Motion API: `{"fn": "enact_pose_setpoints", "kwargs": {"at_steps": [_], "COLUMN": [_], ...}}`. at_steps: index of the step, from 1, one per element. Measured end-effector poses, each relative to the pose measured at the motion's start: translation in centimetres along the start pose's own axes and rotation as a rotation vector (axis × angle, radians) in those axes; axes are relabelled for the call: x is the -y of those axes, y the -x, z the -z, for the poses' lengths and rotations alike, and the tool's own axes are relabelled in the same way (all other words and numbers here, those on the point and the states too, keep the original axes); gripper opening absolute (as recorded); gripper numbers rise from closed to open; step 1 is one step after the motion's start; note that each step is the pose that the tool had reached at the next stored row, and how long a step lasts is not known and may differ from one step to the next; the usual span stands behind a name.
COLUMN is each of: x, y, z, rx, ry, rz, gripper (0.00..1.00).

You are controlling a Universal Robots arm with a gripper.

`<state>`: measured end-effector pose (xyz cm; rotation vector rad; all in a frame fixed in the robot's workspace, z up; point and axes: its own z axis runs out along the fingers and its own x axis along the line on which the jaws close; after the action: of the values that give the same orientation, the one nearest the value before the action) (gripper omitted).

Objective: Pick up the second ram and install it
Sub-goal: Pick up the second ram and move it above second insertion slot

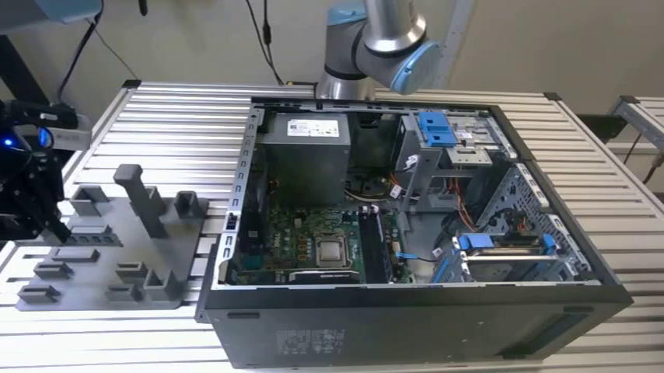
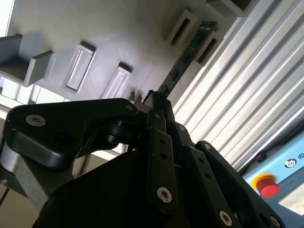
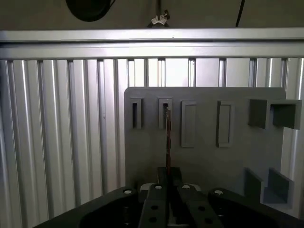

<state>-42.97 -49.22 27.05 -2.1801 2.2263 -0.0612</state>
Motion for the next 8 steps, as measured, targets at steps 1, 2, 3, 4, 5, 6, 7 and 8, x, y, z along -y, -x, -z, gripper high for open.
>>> {"fn": "enact_pose_setpoints", "kwargs": {"at_steps": [1, 2, 3, 4, 5, 6, 7, 8], "x": [0.01, 0.02, 0.02, 0.03, 0.04, 0.05, 0.06, 0.07], "y": [0.00, 0.00, 0.00, -0.01, -0.01, -0.01, -0.01, -0.01], "z": [0.16, 0.34, 0.53, 0.69, 0.89, 1.09, 1.27, 1.45], "rx": [0.0001, 0.0001, 0.0001, 0.0001, 0.0001, 0.0000, 0.0001, 0.0001], "ry": [-0.0002, -0.0001, -0.0001, -0.0001, 0.0000, 0.0000, 0.0000, -0.0001], "rz": [0.000, 0.000, 0.000, 0.000, 0.000, 0.000, 0.000, 0.000], "gripper": [0.14, 0.14, 0.14, 0.14, 0.14, 0.14, 0.14, 0.14]}}
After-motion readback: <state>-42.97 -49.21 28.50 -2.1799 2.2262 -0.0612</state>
